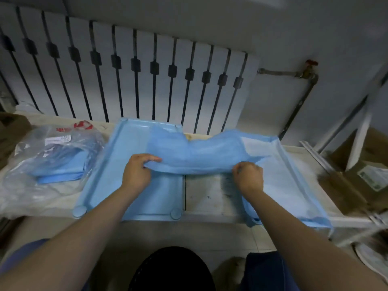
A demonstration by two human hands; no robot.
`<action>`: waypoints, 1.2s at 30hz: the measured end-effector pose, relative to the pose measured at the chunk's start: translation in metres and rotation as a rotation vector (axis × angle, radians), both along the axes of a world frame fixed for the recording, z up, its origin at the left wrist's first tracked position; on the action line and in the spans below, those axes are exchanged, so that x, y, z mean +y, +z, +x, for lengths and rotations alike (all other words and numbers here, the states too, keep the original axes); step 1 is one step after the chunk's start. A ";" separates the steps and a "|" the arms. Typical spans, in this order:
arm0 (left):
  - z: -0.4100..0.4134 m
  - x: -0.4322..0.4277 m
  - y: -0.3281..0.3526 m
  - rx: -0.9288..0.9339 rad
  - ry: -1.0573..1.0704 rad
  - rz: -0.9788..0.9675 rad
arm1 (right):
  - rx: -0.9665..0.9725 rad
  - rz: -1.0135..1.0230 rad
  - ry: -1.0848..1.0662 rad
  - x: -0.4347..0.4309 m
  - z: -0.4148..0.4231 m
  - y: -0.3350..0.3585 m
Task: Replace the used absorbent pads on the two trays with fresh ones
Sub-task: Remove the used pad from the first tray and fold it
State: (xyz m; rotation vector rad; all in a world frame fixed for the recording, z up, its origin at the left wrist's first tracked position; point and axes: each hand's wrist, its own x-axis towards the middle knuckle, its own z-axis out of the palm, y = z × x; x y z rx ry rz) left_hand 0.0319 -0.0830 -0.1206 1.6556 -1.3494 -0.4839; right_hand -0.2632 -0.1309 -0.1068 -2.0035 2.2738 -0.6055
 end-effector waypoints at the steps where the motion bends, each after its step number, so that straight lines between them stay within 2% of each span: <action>1: 0.004 0.004 -0.008 -0.006 0.031 0.082 | 0.032 0.039 -0.011 0.006 0.002 -0.003; 5: 0.015 0.017 -0.011 -0.045 0.128 0.212 | 0.121 0.087 -0.034 0.017 0.007 -0.003; 9: 0.007 0.020 0.001 -0.099 0.179 0.117 | 0.162 -0.019 0.009 0.020 0.010 0.000; 12: -0.022 0.015 0.007 -0.248 -0.058 0.028 | 0.098 -0.110 0.087 0.021 0.013 -0.004; 15: -0.065 0.015 0.010 -0.470 -0.322 0.085 | -0.032 -0.225 0.175 0.024 0.015 -0.003; 17: -0.092 0.013 0.008 -0.600 -0.385 0.115 | -0.039 -0.247 0.234 0.027 0.012 0.000; 22: -0.102 0.004 0.004 -0.721 -0.224 0.114 | 0.015 -0.183 0.280 0.030 -0.001 0.001; 27: -0.090 0.006 0.002 -0.847 -0.220 0.072 | 0.059 -0.021 0.382 0.036 0.000 0.003; 30: -0.087 0.008 0.009 -0.891 -0.226 0.021 | 0.056 -0.057 0.468 0.033 0.012 0.001; 36: -0.066 0.025 -0.001 -0.957 -0.217 0.150 | 0.207 0.016 0.240 0.032 0.019 0.009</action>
